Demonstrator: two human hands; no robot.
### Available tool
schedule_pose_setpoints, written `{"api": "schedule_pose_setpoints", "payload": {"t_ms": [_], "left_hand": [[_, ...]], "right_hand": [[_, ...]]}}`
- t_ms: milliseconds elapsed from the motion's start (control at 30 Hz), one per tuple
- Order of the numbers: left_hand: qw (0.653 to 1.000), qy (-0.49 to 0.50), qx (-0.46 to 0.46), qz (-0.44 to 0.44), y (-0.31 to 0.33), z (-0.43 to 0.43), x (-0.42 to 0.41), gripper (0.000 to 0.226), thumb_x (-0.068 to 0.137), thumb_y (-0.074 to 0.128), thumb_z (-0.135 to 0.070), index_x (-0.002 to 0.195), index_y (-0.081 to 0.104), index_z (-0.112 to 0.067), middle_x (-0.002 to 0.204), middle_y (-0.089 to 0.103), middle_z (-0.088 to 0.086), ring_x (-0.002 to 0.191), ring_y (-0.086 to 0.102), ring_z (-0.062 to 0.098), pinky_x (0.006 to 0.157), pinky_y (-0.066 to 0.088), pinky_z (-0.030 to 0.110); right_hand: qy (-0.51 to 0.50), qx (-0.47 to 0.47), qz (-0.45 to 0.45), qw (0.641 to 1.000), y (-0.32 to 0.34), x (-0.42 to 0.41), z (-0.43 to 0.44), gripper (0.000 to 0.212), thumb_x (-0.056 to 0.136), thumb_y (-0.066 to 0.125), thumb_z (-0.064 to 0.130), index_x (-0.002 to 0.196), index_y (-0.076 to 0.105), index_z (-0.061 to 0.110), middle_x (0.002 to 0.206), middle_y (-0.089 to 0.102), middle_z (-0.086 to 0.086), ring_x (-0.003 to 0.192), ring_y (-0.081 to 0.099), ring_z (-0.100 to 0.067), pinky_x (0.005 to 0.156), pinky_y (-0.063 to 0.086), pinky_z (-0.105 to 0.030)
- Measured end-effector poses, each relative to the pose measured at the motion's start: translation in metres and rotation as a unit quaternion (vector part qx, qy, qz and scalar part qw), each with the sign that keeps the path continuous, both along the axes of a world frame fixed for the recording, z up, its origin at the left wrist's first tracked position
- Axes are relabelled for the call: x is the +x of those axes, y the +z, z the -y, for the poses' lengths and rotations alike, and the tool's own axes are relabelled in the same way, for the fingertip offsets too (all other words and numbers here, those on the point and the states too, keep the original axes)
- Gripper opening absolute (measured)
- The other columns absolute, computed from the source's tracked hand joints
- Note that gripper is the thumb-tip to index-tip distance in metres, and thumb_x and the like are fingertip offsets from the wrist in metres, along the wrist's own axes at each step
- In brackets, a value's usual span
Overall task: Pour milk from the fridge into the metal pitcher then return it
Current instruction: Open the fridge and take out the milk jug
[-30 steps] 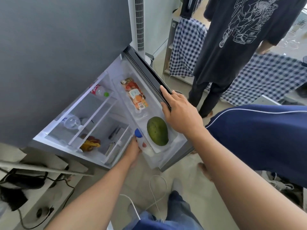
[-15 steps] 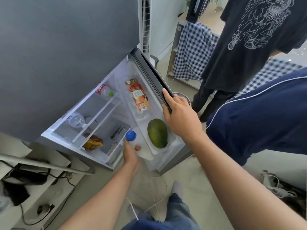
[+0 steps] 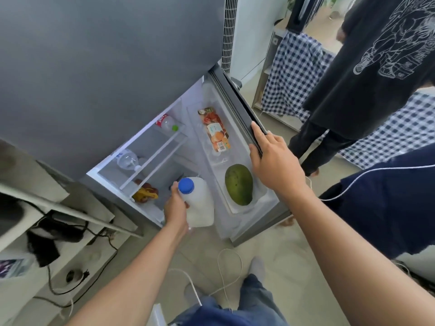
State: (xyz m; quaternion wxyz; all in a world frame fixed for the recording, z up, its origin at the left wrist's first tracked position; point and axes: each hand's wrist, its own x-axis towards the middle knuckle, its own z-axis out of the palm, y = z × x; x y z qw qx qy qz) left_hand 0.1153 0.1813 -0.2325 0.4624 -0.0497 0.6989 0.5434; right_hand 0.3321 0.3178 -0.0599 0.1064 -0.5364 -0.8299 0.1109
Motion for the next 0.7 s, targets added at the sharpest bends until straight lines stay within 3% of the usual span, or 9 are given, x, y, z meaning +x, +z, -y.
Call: {"api": "schedule_pose_setpoints", "payload": {"t_ms": [100, 167, 267, 333, 467, 600, 700], "left_hand": [[0.997, -0.039, -0.021, -0.061, 0.011, 0.015, -0.017, 0.073, 0.100, 0.056, -0.076, 0.121, 0.077, -0.010, 0.101, 0.080, 0.012, 0.098, 0.077, 0.033, 0.074, 0.058, 0.037], [0.990, -0.081, -0.012, -0.115, 0.020, 0.024, -0.024, 0.076, 0.107, 0.053, -0.069, 0.130, 0.074, 0.000, 0.089, 0.070, 0.007, 0.091, 0.069, 0.030, 0.070, 0.049, 0.035], [0.974, -0.136, -0.003, -0.179, 0.036, 0.038, -0.032, 0.063, 0.112, 0.052, -0.058, 0.099, 0.071, 0.000, 0.075, 0.057, -0.005, 0.076, 0.054, 0.019, 0.065, 0.039, 0.034], [0.971, -0.154, 0.007, -0.182, 0.038, 0.049, -0.039, 0.058, 0.111, 0.052, -0.061, 0.083, 0.069, -0.014, 0.074, 0.056, -0.003, 0.076, 0.054, 0.021, 0.066, 0.039, 0.035], [0.982, -0.097, 0.028, -0.158, 0.042, 0.076, -0.048, 0.078, 0.099, 0.053, -0.078, 0.096, 0.067, -0.002, 0.081, 0.059, 0.003, 0.080, 0.057, 0.023, 0.074, 0.041, 0.036], [0.984, -0.060, 0.025, -0.166, 0.055, 0.094, -0.048, 0.054, 0.112, 0.051, -0.061, 0.072, 0.058, -0.026, 0.053, 0.047, -0.017, 0.059, 0.047, 0.013, 0.063, 0.036, 0.031], [0.985, -0.042, 0.035, -0.164, 0.058, 0.107, -0.056, 0.061, 0.109, 0.054, -0.064, 0.067, 0.059, -0.021, 0.061, 0.052, -0.011, 0.065, 0.050, 0.017, 0.066, 0.039, 0.030]], "right_hand": [[-0.004, -0.001, -0.012, 1.000, -0.002, -0.004, 0.001, 0.063, 0.121, 0.038, 0.043, 0.180, 0.019, 0.031, 0.162, 0.058, -0.010, 0.156, 0.045, -0.031, 0.114, 0.053, -0.055], [-0.007, -0.006, -0.031, 0.999, -0.005, -0.009, 0.004, 0.064, 0.120, 0.039, 0.043, 0.180, 0.019, 0.030, 0.162, 0.057, -0.010, 0.153, 0.046, -0.032, 0.117, 0.049, -0.056], [-0.009, -0.036, -0.058, 0.998, -0.006, -0.024, 0.011, 0.068, 0.119, 0.041, 0.046, 0.180, 0.015, 0.029, 0.168, 0.049, -0.007, 0.157, 0.037, -0.032, 0.124, 0.039, -0.057], [-0.012, -0.056, -0.074, 0.996, -0.008, -0.036, 0.018, 0.071, 0.119, 0.043, 0.046, 0.181, 0.013, 0.026, 0.168, 0.045, -0.008, 0.160, 0.031, -0.034, 0.124, 0.037, -0.058], [-0.016, -0.070, -0.101, 0.992, -0.008, -0.062, 0.034, 0.078, 0.117, 0.045, 0.047, 0.181, 0.009, 0.022, 0.172, 0.038, -0.011, 0.162, 0.024, -0.036, 0.125, 0.035, -0.058], [-0.028, -0.080, -0.109, 0.990, -0.010, -0.088, 0.049, 0.089, 0.114, 0.048, 0.055, 0.181, 0.003, 0.017, 0.176, 0.029, -0.013, 0.165, 0.018, -0.038, 0.129, 0.029, -0.061], [-0.028, -0.088, -0.124, 0.988, -0.012, -0.106, 0.058, 0.096, 0.113, 0.050, 0.059, 0.181, -0.001, 0.014, 0.183, 0.017, -0.009, 0.170, 0.009, -0.038, 0.134, 0.024, -0.062]]}}
